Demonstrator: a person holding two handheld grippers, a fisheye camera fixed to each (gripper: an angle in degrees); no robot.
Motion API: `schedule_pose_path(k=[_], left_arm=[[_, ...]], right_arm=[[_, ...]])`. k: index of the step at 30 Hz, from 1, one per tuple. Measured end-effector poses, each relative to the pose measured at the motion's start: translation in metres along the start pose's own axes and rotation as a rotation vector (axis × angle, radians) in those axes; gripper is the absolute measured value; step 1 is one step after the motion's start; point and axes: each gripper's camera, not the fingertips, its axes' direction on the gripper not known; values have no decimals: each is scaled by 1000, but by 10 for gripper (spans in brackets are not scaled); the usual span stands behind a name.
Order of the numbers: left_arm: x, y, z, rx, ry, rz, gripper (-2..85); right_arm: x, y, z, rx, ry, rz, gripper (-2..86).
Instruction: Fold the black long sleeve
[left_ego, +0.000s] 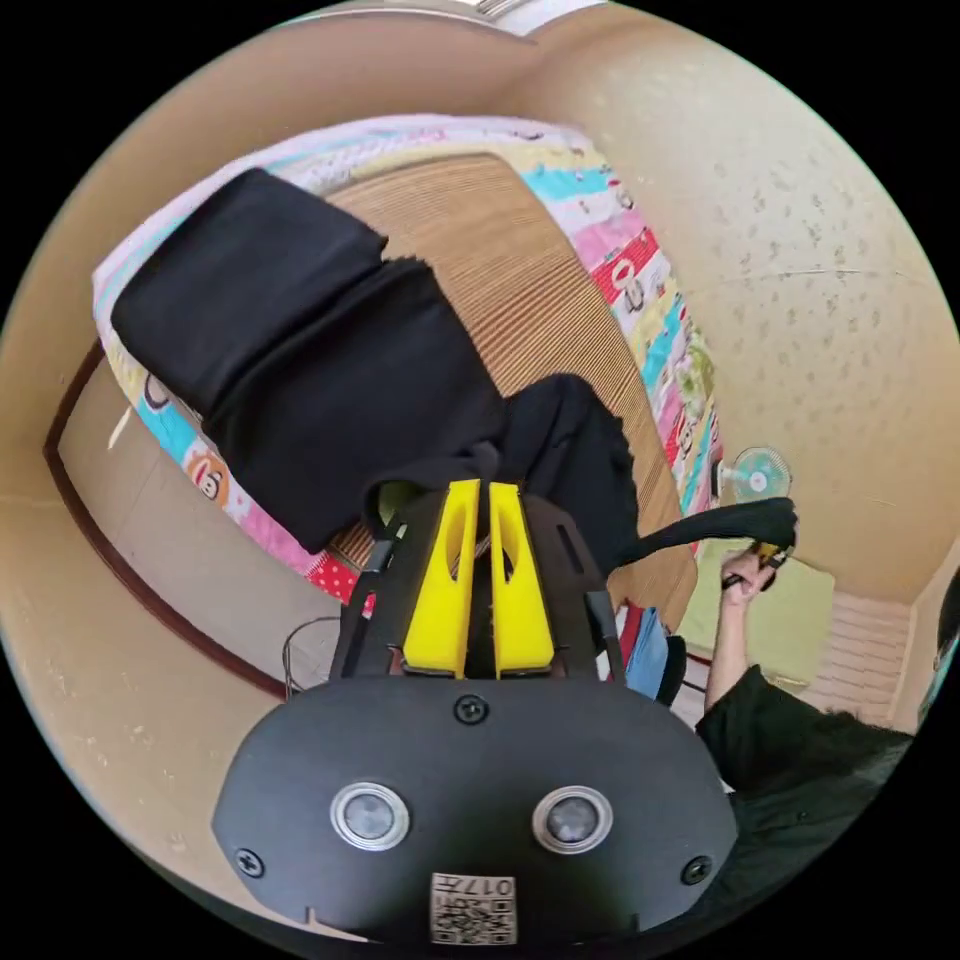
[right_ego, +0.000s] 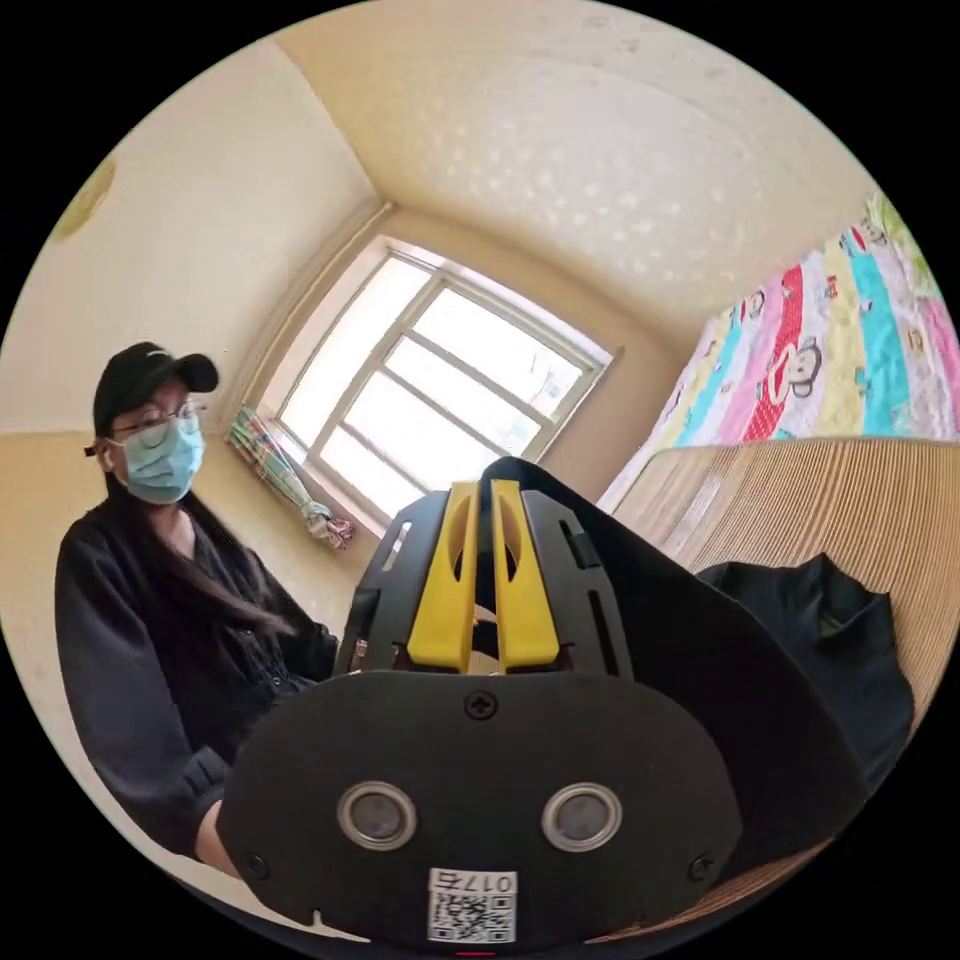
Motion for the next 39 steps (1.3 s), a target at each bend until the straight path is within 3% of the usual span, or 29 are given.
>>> schedule_pose_path(k=[2,6,13,15,18,20,24,28,32,35,39], left_arm=[[4,-7,-35,63,27,24,6],[38,-23,-78,154,134,151,8],[141,-30,-85,308,152,414,0],[188,-25,-62,310,248,535,-7],[261,3,-2,209,448,672,-9],[311,35,53,106,460,749,-10],[374,118,168,-260,445,837,-10],[332,171,197,-359,335,857,-9],[220,177,205,-458,143,698,-6],[149,168,184,-450,-3,585,-6],[88,155,142,-361,-67,477,-6]], right_arm=[[69,16,55,-107,-7,212,25],[72,60,64,-32,32,278,24],[24,201,-35,41,30,459,10],[8,238,-69,113,44,512,8],[-15,288,-108,177,157,594,7],[-24,317,-122,217,207,640,7],[-21,336,-111,218,205,682,13],[-10,326,-68,28,228,665,36],[13,306,-20,-161,284,664,82],[39,268,17,-214,291,619,100],[84,194,67,-165,281,545,115]])
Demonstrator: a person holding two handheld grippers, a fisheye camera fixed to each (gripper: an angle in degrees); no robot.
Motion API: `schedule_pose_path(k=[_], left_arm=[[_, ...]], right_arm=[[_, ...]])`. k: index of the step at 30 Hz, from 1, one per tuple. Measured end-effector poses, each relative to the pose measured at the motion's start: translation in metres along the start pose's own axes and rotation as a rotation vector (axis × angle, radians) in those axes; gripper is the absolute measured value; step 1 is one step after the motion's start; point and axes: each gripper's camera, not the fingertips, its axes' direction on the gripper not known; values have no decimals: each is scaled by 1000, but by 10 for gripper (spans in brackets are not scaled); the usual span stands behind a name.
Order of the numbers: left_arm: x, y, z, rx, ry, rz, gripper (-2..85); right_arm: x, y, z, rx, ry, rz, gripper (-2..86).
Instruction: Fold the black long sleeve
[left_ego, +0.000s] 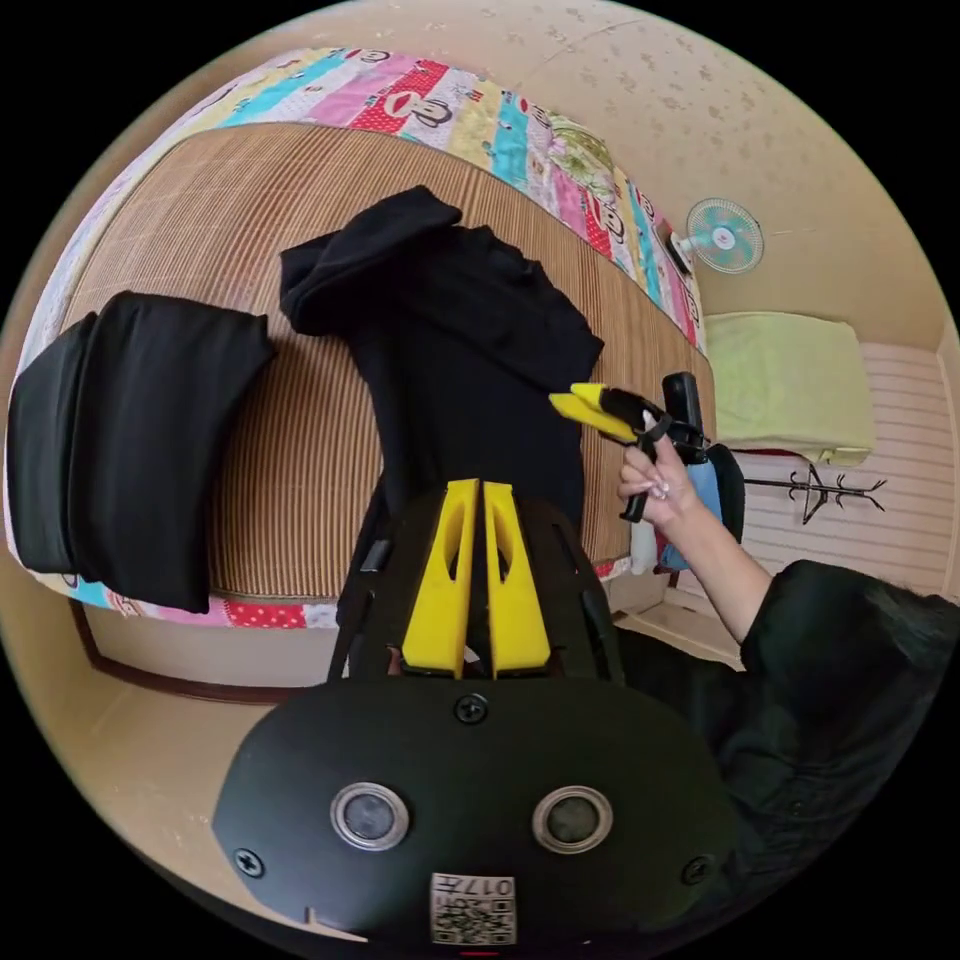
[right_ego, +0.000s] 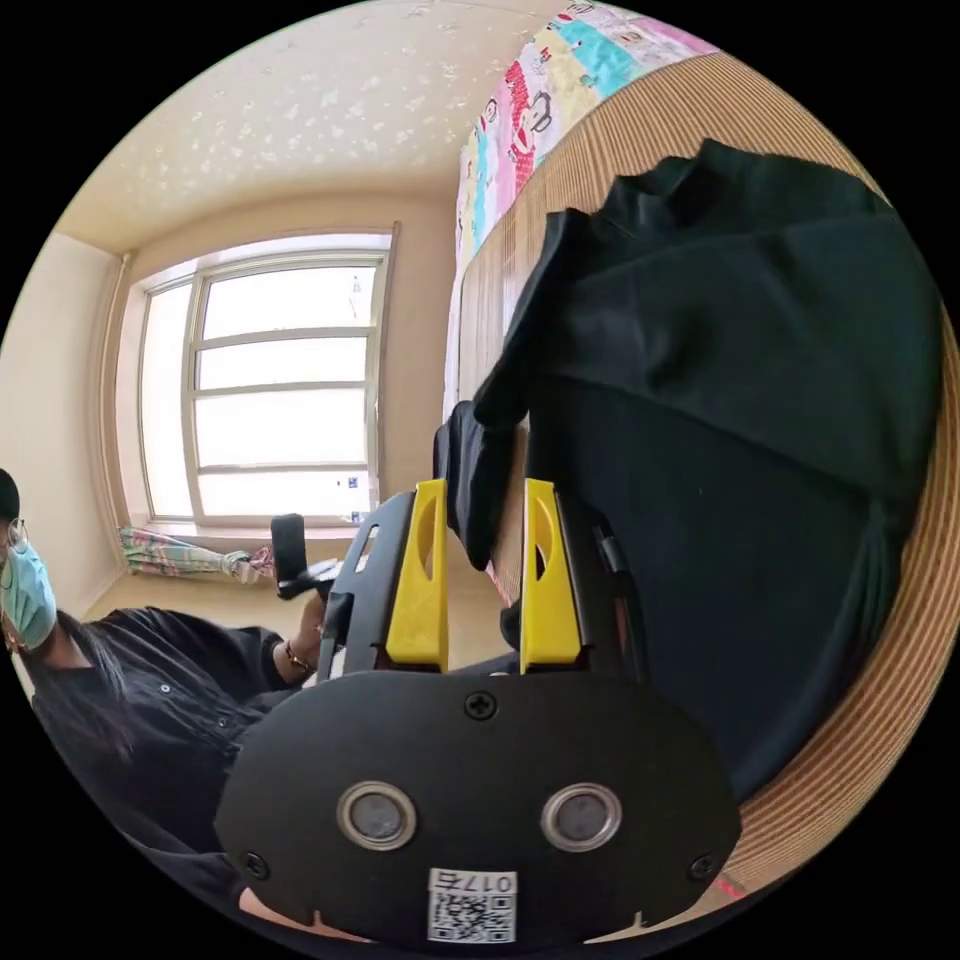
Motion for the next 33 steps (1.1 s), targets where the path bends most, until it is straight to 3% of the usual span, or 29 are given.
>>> schedule_pose_path(k=[5,9,12,17,22,25,28,33], left_arm=[[-46,33,-21,83,-6,-158,-8],[-72,63,-14,43,-13,-240,-9],[-88,76,2,-48,-39,-255,-9],[-111,80,10,-102,-47,-269,-8],[-123,57,4,-68,-47,-239,2],[-123,36,2,-40,-61,-164,33],[-125,11,15,-70,-90,-66,63],[-132,-21,67,-270,-166,127,92]], right_arm=[[8,-143,69,231,137,103,124],[20,-203,120,260,296,240,106],[11,-214,145,273,481,300,40],[-61,-158,96,502,208,-22,16],[-70,-59,12,745,303,-171,16],[-19,-13,-24,781,504,-66,22],[63,13,-38,626,493,312,32],[47,60,-50,486,615,288,65]])
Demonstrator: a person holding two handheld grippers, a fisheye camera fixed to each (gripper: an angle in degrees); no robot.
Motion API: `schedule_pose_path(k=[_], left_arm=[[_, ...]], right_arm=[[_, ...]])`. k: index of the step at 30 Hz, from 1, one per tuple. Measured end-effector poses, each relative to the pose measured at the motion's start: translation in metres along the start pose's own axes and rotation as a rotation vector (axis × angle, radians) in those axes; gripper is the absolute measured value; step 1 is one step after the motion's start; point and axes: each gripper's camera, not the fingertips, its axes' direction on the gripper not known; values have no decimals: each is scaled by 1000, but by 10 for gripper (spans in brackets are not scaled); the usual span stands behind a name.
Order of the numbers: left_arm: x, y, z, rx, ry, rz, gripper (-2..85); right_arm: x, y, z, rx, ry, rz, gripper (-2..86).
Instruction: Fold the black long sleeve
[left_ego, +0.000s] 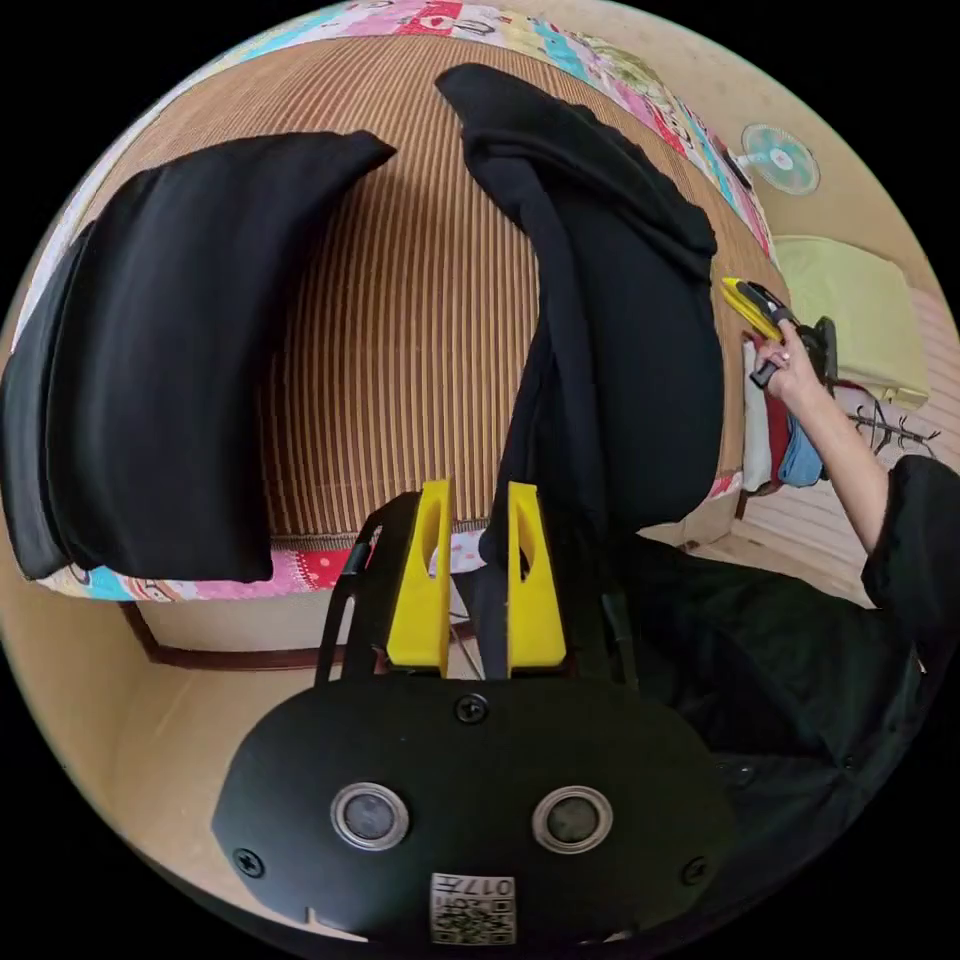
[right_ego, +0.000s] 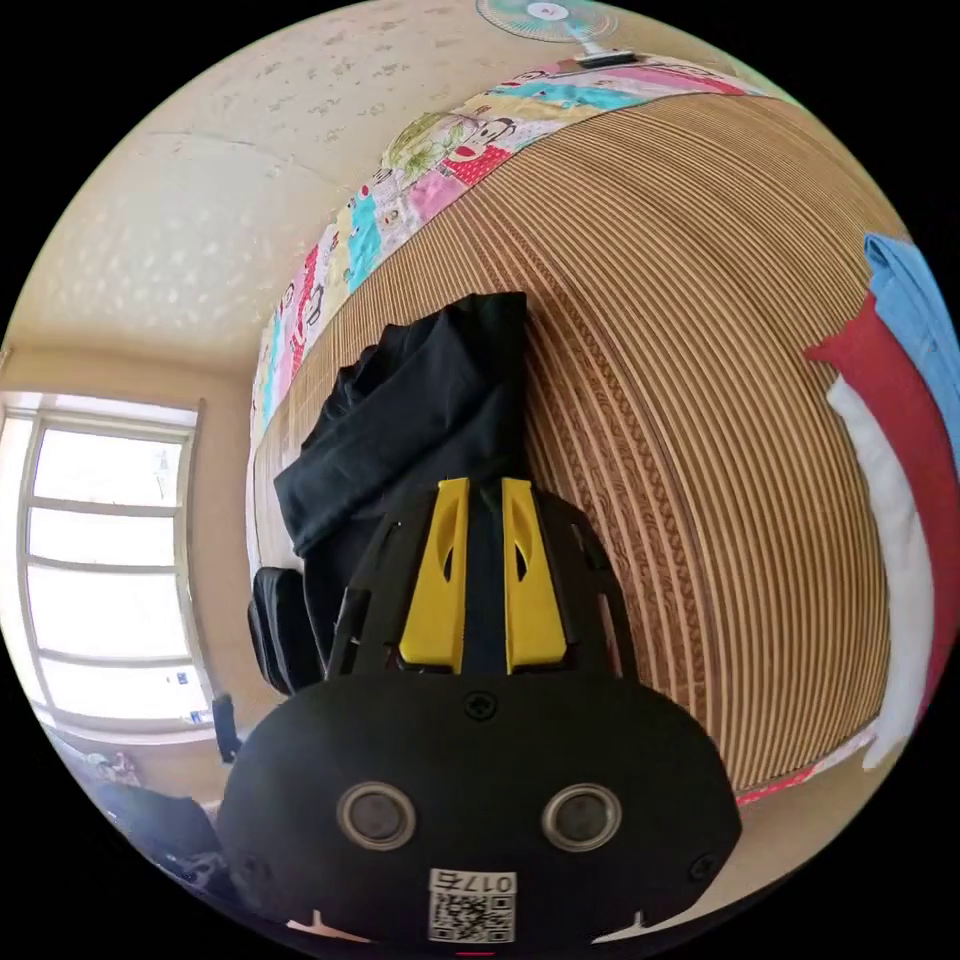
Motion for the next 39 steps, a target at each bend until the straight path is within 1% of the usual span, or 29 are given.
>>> schedule_pose_path(k=[2,3,8,9,10,11,13,16,17,19,21,22,23,24,26,27,28,29,30,31,32,33,34,35,36,37,38,39], left_arm=[[2,-7,16,-82,-16,60,95],[4,-9,23,-111,-38,82,93],[7,-15,24,-108,-149,58,71],[9,-17,25,-136,-129,64,39],[10,-18,25,-154,-107,73,23],[12,-16,20,-153,-138,68,14],[12,-9,10,-143,-158,78,5],[-10,16,-7,-133,-164,-39,-2],[-22,29,-15,-124,-178,-100,-3],[-39,46,-35,-54,-123,-178,-4],[-58,55,-60,7,29,-274,-4],[-62,56,-66,19,60,-288,-4],[-67,56,-76,31,111,-296,-5],[-69,56,-84,27,142,-279,-4],[-71,56,-95,7,193,-214,-5],[-73,58,-102,-1,269,-172,-6],[-75,61,-106,1,318,-163,-6],[-81,69,-115,31,409,-177,-7],[-85,81,-123,89,497,-213,-7],[-87,87,-126,123,561,-234,-7],[-91,100,-130,203,713,-280,-7],[-95,112,-133,306,873,-336,-7],[-97,117,-135,368,951,-363,-7],[-102,123,-139,492,1082,-412,-7],[-107,122,-141,606,1186,-457,-6],[-110,118,-142,653,1231,-475,-6],[-116,104,-141,722,1315,-507,-5],[-122,81,-139,763,1386,-523,-3]], right_arm=[[7,23,-18,-123,0,-71,85],[9,30,-22,-154,3,-85,90],[52,94,-57,-418,66,-144,117],[57,102,-58,-452,68,-147,118],[68,116,-55,-529,70,-150,119],[78,129,-50,-596,77,-145,121],[92,143,-41,-662,75,-138,124],[109,151,-15,-742,47,-122,124],[110,148,-7,-742,39,-129,122],[108,143,4,-776,72,-161,113],[106,142,4,-804,128,-235,86],[105,144,-2,-836,107,-305,57],[106,145,-12,-876,16,-346,47],[108,143,-20,-884,-24,-346,42],[118,129,-70,-842,-213,-341,34],[121,125,-86,-818,-273,-331,32],[128,116,-120,-750,-417,-308,30],[136,106,-156,-663,-599,-286,29],[139,101,-173,-614,-687,-277,28],[142,92,-203,-517,-845,-278,27],[141,80,-229,-418,-982,-304,27],[139,73,-239,-369,-1038,-321,26],[134,57,-256,-271,-1131,-350,26],[129,38,-265,-186,-1203,-364,26],[126,27,-267,-148,-1229,-368,26],[119,3,-266,-80,-1261,-379,27],[109,-25,-258,-39,-1272,-401,27],[104,-40,-251,-26,-1263,-398,28]])
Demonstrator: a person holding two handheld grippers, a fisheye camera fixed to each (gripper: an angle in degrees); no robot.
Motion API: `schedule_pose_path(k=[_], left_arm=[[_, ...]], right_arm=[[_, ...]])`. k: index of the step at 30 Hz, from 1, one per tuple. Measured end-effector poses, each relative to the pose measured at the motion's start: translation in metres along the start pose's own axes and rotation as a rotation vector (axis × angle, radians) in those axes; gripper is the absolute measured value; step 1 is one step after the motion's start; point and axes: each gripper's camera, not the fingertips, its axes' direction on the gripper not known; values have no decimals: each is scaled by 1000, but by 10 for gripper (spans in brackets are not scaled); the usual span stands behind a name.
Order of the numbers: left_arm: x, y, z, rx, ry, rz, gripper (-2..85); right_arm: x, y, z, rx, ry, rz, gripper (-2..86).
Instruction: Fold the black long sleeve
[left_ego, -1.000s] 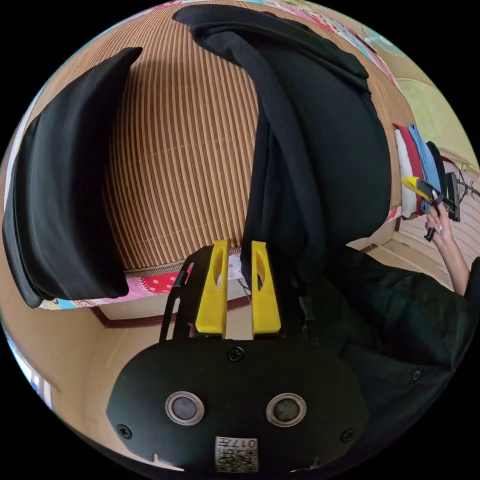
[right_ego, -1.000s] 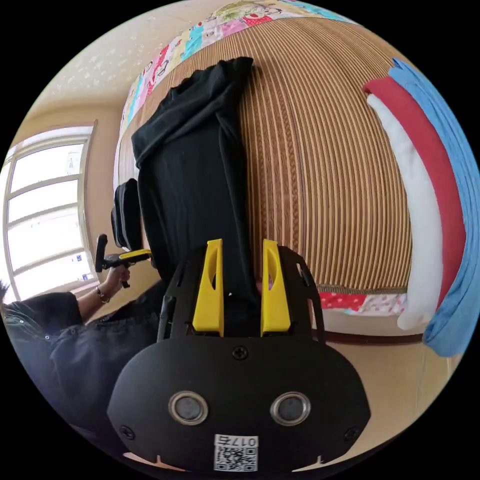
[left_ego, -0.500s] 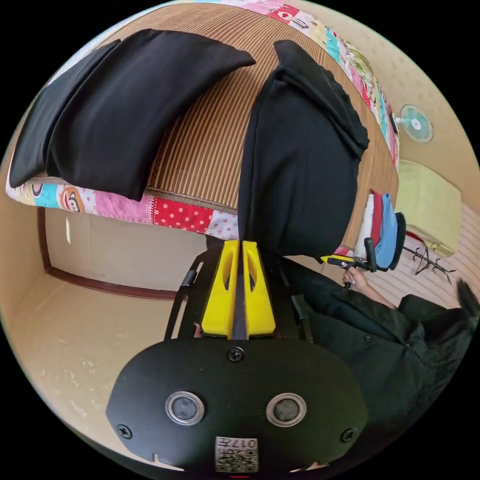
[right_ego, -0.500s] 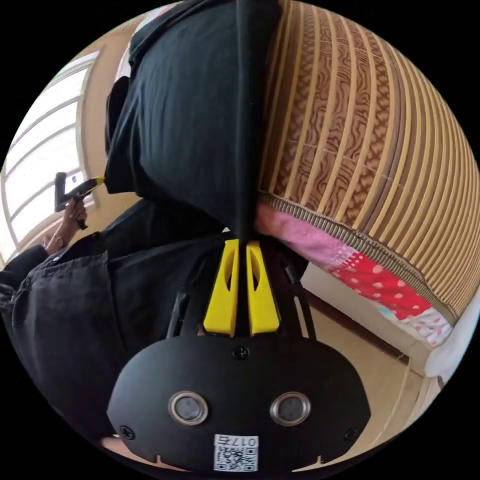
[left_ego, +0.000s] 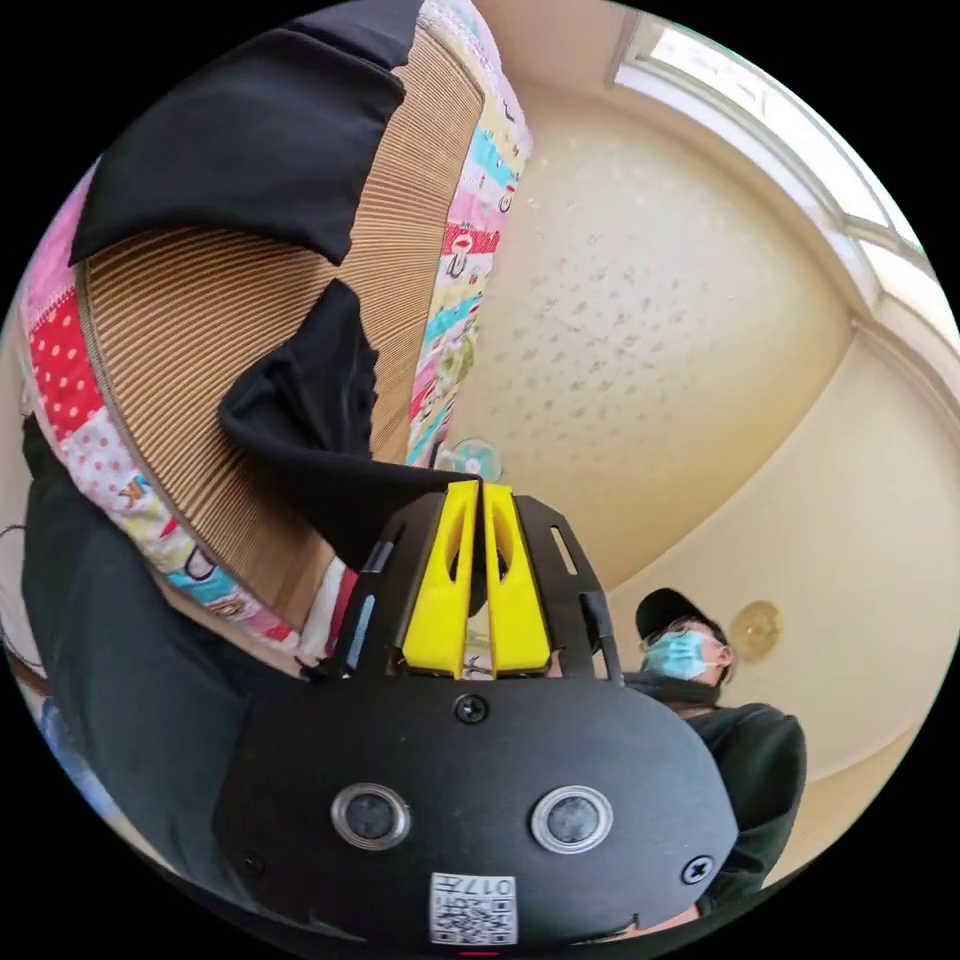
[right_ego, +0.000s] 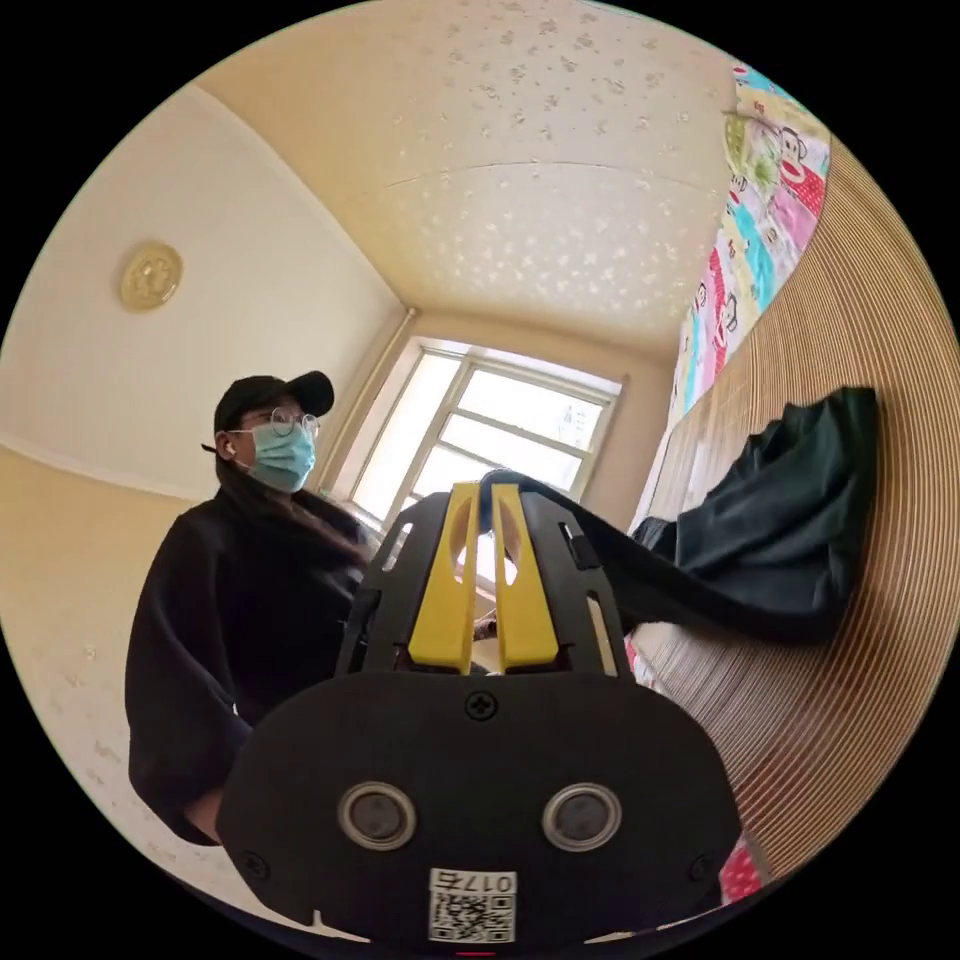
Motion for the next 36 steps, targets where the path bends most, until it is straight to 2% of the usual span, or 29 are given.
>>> schedule_pose_path(k=[2,4,7,10,12,13,15,18,20,22,25,29,32,34,36], left_arm=[[-8,-40,28,35,49,-33,3],[-13,-86,60,65,11,-47,20],[-1,-159,106,80,-101,103,62],[17,-195,129,71,-275,207,108],[23,-192,145,-19,-477,283,112],[22,-188,148,-51,-538,303,115],[3,-160,154,-134,-802,351,130],[-53,-126,147,-179,-948,249,154],[-91,-114,142,-185,-945,153,162],[-122,-108,139,-159,-928,74,163],[-164,-105,141,-98,-788,-65,159],[-181,-106,145,34,-671,-163,91],[-146,-103,171,38,-583,0,61],[-102,-94,213,-50,-625,211,57],[-49,-61,290,-202,-710,502,55]], right_arm=[[46,-56,14,53,121,41,32],[88,-91,19,109,234,124,39],[141,-113,15,239,439,375,59],[136,-114,28,319,504,383,66],[129,-109,46,244,524,342,68],[123,-102,60,157,584,315,70],[118,-86,81,10,731,291,72],[118,-52,103,-150,947,274,75],[126,-27,108,-216,1029,318,76],[130,-14,104,-218,1019,359,76],[126,-1,90,-156,963,413,75],[104,2,64,-79,914,435,74],[73,1,42,-23,879,405,73],[52,2,28,1,859,381,72],[33,6,14,11,843,362,72]])
